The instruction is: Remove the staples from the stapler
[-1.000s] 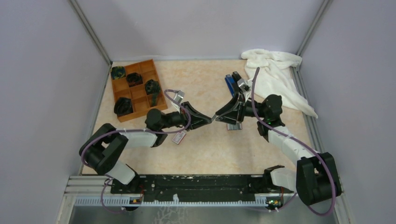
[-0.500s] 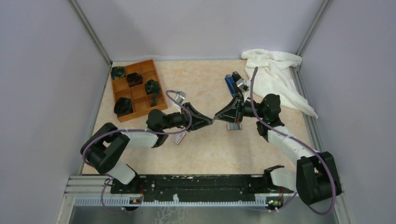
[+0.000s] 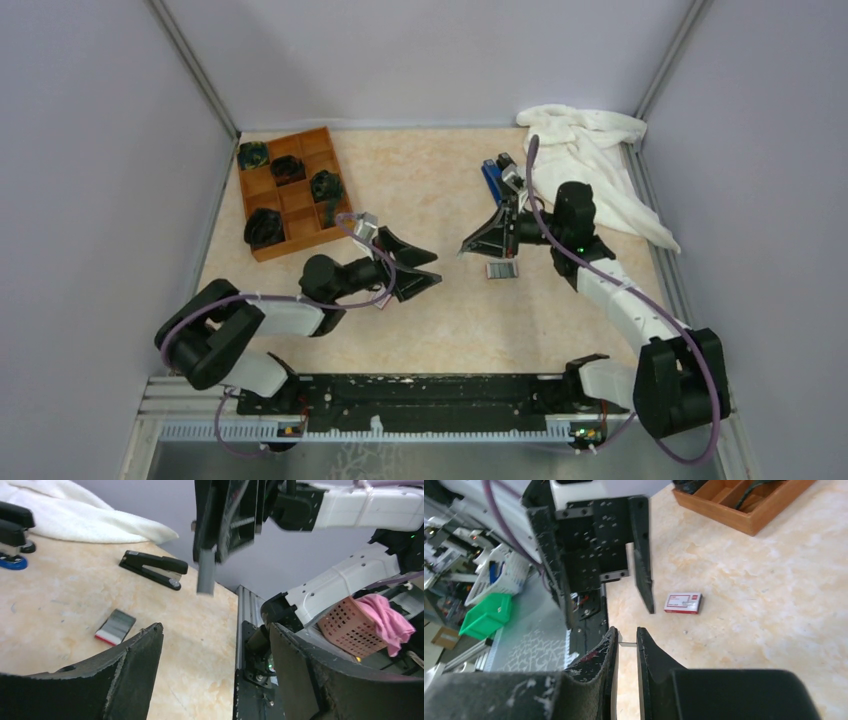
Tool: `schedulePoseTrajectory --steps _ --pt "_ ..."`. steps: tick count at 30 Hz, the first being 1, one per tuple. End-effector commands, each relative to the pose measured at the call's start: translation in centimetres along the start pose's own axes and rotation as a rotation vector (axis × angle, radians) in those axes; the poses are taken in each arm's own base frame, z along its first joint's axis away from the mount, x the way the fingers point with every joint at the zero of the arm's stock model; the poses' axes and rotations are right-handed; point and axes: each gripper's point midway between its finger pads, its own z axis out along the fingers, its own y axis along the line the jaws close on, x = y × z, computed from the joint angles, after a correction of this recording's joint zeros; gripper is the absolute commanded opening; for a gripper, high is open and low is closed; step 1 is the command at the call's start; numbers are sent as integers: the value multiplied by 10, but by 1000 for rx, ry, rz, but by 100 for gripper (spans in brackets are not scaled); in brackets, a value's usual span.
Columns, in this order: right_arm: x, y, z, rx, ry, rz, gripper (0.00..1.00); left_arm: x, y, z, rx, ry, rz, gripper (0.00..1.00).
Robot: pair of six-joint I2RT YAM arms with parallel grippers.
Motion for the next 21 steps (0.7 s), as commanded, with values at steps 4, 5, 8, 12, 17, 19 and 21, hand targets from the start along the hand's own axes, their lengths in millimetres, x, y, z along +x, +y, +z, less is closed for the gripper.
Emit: schedulePoseTrajectory --steps 4,5,8,12,17,19,21 --pt "10 -52 -29 338 223 -148 9 -7 13 -36 -168 -84 161 94" --pt "14 -60 -36 390 268 -138 9 -4 14 -40 -177 -81 150 98" --pt "25 -82 -59 557 408 -91 8 -7 10 -52 -157 -118 151 99" --pt "44 -103 -85 710 558 -2 8 0 22 -53 -178 -94 151 100" --pt "64 -122 -100 810 671 64 8 7 32 -47 -234 21 189 100" --pt "71 -128 -103 834 700 95 8 10 41 -53 -296 69 227 99" --pt "78 -135 -104 853 721 135 8 14 45 -61 -328 72 235 99"
